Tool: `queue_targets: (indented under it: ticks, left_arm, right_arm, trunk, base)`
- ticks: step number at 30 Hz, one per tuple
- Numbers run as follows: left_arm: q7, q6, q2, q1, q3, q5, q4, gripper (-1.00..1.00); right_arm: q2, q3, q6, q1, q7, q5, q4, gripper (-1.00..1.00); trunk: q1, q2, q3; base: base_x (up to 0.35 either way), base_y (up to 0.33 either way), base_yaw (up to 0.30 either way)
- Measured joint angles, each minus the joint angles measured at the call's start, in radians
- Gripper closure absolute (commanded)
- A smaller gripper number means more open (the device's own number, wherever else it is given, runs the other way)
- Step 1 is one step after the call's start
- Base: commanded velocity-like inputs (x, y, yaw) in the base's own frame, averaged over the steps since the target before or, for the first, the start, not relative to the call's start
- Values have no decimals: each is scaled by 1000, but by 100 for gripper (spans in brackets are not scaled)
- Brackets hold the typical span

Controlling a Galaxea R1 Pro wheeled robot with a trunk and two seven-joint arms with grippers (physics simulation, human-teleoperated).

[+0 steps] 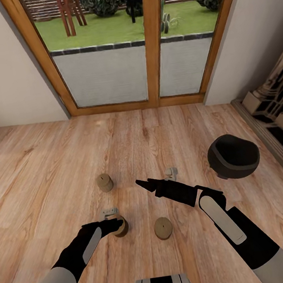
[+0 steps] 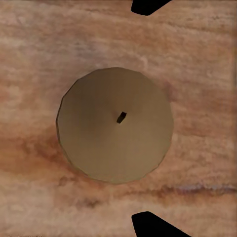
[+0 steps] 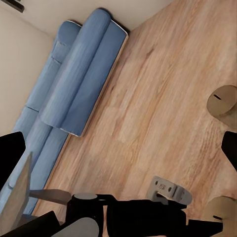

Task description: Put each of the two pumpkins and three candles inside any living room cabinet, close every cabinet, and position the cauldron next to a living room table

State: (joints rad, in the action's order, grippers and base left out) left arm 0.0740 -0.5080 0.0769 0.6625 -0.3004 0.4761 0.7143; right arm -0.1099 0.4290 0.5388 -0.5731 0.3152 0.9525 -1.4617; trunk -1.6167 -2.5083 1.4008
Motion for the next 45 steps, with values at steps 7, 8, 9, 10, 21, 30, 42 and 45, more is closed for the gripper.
queue_targets:
  ticks: [7,8,9,10,21,30,42,45]
  left_arm:
    - [5,0,0,0,0,0,0,-100]
    - [5,0,0,0,0,0,-1,-100]
    - [6,0,0,0,-1,0,-1,-100]
    - [6,0,0,0,-1,0,-1,-100]
    - [6,0,0,0,0,0,-1,-100]
    - [6,0,0,0,3,0,-1,-100]
    - [9,0,0,0,8,0,-1,-100]
    - [10,4,0,0,8,0,-1,-100]
  right_arm:
    - [0,0,-1,0,-2,-3,0,-100]
    - [0,0,-1,0,-2,-3,0,-100]
    - [0,0,-1,0,-1,-3,0,-100]
    - [0,0,-1,0,-1,-3,0,-100]
    - [0,0,-1,0,-2,-3,0,-100]
    - [0,0,-3,0,-2,-3,0,-100]
    - [0,0,-4,0,-2,-3,0,-100]
    - [0,0,-4,0,-2,-3,1,-100]
  trunk:
    - [0,0,0]
    - [0,0,0]
    - [0,0,0]
    - [0,0,0]
    - [0,0,0]
    - [0,0,0]
    - [-4,-2,31]
    - [-5,-3,42]
  base:
    - [110,37,0]
    - [53,15,0]
    - [53,8,0]
    - [116,5,0]
    - [114,-36,0]
    - [12,-12,0]
    - [0,0,0]
    - [0,0,0]
